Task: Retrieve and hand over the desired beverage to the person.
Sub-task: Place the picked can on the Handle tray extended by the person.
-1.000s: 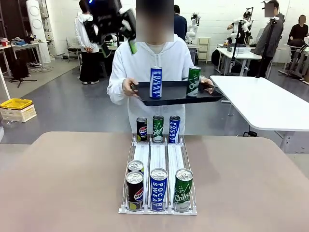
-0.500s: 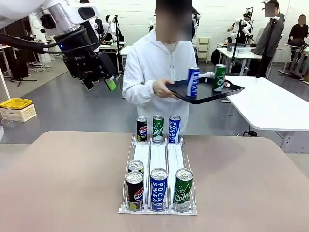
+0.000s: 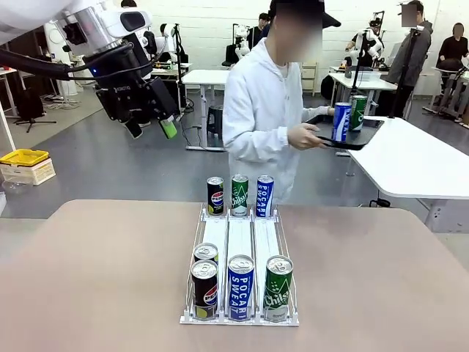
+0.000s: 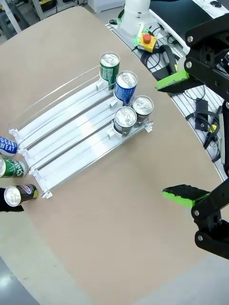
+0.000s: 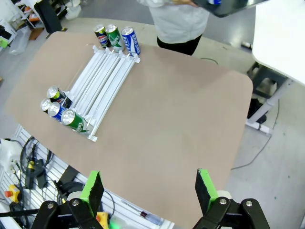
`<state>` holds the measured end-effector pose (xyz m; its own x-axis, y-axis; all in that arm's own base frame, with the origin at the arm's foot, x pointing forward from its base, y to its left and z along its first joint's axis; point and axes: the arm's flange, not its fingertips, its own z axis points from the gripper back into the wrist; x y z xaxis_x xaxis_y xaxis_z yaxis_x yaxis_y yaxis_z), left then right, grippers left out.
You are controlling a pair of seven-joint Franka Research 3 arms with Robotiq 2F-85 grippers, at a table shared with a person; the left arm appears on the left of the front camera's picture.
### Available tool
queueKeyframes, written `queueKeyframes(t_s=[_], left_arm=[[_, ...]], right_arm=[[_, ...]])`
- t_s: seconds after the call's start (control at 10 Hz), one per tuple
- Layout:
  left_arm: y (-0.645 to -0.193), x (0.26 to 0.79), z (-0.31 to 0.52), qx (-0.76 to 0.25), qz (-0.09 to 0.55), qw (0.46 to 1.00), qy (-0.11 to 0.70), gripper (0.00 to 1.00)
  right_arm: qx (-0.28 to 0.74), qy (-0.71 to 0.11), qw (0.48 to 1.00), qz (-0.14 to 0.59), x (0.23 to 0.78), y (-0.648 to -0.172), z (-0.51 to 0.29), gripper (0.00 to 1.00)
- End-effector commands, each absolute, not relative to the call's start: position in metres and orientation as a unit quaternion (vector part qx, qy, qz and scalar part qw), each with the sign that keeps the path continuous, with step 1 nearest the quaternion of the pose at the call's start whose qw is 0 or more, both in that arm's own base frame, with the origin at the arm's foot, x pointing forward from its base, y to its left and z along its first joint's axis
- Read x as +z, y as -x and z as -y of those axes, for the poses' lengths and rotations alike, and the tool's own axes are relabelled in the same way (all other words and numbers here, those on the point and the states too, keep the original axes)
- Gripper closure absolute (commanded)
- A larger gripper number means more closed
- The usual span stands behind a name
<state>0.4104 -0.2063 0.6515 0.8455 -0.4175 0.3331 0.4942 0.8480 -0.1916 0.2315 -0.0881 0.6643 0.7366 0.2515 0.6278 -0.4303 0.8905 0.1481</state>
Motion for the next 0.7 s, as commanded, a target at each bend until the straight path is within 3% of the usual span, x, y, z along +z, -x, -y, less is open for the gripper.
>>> queueKeyframes(t_s=[0.0,0.4,0.6], left_arm=[[-0.408,0.654,0.204,-0.248,0.15,0.948,0.134,0.0],[-0.409,0.654,0.207,-0.241,0.143,0.95,0.136,0.0],[-0.384,0.672,0.152,-0.313,0.198,0.907,0.201,0.0]], right_arm=[[0.182,-0.141,0.922,0.313,0.664,-0.234,0.088,0.0],[0.182,-0.141,0.922,0.313,0.664,-0.234,0.088,0.0],[0.182,-0.141,0.922,0.313,0.664,-0.234,0.088,0.0]])
